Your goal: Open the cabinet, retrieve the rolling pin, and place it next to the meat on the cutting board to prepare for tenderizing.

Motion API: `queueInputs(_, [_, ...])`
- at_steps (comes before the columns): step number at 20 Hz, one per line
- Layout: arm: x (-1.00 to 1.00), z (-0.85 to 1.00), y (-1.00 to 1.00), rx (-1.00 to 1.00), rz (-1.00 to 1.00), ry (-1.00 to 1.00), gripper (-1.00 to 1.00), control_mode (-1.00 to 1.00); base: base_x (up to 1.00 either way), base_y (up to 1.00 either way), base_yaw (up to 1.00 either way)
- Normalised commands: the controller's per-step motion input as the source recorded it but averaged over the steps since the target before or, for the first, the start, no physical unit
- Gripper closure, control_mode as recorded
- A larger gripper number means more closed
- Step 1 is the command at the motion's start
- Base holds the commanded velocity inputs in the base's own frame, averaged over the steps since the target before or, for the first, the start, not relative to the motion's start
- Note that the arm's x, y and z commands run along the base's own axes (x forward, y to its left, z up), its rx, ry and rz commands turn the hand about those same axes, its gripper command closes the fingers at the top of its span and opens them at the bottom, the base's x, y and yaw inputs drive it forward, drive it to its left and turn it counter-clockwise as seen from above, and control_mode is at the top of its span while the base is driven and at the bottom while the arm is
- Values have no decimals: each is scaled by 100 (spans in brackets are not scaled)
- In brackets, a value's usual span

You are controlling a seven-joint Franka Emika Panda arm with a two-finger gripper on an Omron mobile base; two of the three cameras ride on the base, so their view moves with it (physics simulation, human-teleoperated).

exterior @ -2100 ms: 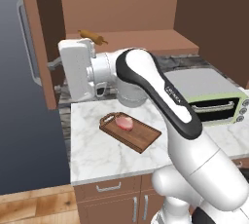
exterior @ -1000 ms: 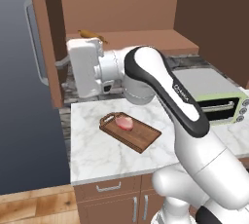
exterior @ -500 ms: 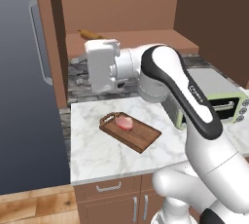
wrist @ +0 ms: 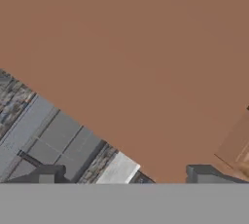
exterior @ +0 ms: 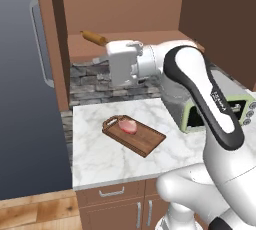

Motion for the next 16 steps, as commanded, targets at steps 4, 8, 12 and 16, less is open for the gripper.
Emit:
queueInputs(4, [0,22,-38,-14,-16,-22,-100,-100,0,0,0])
queueInputs(8, [0,23,-42,-16,-20,-20,-100,-100,0,0,0])
queueInputs(12, [0,18,-46,-16,-23,-17,-100,-100,0,0,0])
queueInputs(16, [4,11,-45,-15,-19,-18,-100,-100,0,0,0])
